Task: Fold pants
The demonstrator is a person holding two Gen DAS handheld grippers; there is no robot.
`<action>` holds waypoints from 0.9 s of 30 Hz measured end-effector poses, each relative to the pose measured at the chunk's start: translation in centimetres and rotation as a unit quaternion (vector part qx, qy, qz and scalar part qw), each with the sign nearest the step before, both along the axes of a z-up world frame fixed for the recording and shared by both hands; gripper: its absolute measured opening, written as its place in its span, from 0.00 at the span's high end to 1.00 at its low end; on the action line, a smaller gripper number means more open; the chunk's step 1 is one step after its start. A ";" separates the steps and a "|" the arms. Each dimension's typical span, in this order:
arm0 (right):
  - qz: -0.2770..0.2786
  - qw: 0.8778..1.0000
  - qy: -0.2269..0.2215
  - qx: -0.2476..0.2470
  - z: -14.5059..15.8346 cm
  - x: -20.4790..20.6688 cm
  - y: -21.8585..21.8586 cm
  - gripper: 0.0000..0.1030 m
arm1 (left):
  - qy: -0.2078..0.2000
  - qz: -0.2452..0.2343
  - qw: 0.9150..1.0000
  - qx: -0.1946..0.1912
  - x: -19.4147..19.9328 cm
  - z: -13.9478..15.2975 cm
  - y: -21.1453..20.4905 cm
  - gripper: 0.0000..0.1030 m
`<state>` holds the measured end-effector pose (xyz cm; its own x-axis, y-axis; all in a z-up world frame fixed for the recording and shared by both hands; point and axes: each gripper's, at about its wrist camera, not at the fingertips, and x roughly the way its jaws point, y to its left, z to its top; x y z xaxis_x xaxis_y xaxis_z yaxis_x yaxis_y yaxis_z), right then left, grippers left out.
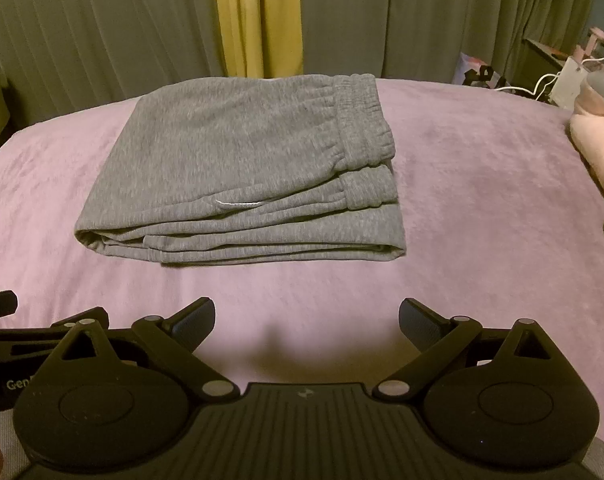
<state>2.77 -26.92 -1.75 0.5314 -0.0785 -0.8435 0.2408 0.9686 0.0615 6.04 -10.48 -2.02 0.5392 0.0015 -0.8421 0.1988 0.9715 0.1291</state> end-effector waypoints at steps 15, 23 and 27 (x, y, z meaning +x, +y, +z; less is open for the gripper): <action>0.002 1.000 0.002 0.001 -0.1 0.3 0.0 0.04 | 0.004 -0.002 1.000 -0.004 0.2 -0.3 0.3 0.03; 0.004 1.000 0.002 -0.001 -0.2 0.4 0.1 0.04 | 0.004 -0.001 1.000 -0.008 0.4 -0.4 0.5 0.03; 0.004 1.000 0.002 0.001 -0.3 0.4 0.1 0.04 | 0.005 -0.002 1.000 -0.008 0.4 -0.4 0.6 0.03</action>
